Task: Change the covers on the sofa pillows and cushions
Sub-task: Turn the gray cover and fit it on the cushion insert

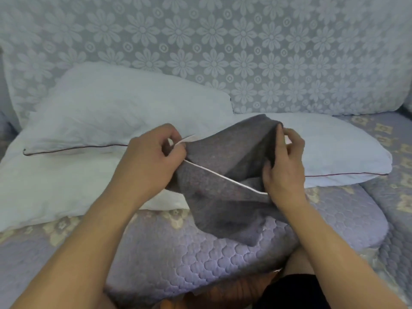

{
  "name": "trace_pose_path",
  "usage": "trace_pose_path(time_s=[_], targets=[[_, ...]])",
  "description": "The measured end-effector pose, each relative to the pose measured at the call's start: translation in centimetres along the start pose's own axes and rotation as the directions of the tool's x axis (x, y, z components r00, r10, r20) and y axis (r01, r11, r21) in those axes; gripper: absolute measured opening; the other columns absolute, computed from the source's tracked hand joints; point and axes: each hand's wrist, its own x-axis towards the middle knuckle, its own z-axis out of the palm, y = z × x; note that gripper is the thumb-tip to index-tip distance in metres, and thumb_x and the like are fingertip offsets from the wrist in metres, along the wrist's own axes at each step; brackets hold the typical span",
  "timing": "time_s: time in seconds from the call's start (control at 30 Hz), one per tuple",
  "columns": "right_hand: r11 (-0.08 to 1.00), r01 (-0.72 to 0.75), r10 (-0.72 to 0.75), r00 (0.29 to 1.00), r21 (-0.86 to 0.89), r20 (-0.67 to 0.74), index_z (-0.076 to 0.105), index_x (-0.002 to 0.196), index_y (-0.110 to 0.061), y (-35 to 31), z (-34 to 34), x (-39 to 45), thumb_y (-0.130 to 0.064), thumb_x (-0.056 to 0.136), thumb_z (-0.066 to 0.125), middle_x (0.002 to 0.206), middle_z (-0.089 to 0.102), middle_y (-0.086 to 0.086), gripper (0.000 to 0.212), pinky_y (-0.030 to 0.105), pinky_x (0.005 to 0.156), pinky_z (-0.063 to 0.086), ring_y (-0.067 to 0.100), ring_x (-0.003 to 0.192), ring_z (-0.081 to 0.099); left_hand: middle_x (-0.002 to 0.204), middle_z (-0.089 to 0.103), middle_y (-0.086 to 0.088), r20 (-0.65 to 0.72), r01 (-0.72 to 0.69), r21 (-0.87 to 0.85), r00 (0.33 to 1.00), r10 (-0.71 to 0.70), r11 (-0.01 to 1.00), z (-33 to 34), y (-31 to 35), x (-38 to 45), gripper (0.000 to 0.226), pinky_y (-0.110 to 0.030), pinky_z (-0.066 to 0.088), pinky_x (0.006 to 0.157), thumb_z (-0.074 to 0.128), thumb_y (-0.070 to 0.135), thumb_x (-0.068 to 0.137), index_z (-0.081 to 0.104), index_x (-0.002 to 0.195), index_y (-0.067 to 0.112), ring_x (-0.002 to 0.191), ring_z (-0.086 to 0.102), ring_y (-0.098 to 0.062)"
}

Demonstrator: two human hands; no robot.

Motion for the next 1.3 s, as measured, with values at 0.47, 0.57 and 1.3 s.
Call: trace_pose_path(time_s=[0.47,0.57,1.3], targets=[[0.662,-0.415,-0.046,0.809,0.625,0.586,0.06,0.113,-0.033,-11.9,-0.8,-1.9,-0.026,0.091,0.071,0.103,0.07,-0.009,0.026,0.03,0.096,0.052,0.003,0.103,0.065,0.102,0.071,-0.023,0.559,0.494,-0.487,0.81,-0.177,0.721,0.2,-2.6,-1.3,0.037,-0.046,0.048,0.084,0.085,0.036,0.072,0.075,0.104,0.019,0.089,0.066,-0.03],[0.567,-0.453,0.089,0.864,0.688,0.495,0.062,0.104,-0.03,-13.1,-0.5,-2.1,-0.018,0.087,0.073,0.094,0.07,-0.006,0.024,0.038,0.09,0.056,0.008,0.094,0.068,0.099,0.07,-0.024,0.501,0.469,-0.622,0.854,-0.142,0.627,0.1,-3.0,-2.4,0.042,-0.039,0.048,0.083,0.083,0.008,0.066,0.07,0.106,0.015,0.088,0.064,-0.028],[0.554,-0.446,0.115,0.877,0.703,0.466,0.069,0.088,-0.018,-13.2,-3.3,-2.2,-0.011,0.085,0.077,0.08,0.069,0.005,0.011,0.024,0.069,0.051,0.016,0.076,0.065,0.095,0.079,-0.001,0.207,0.16,-0.566,0.977,-0.049,0.809,0.3,-0.7,-4.4,0.033,-0.038,0.06,0.087,0.067,-0.007,0.088,0.081,0.095,0.022,0.094,0.075,-0.019]])
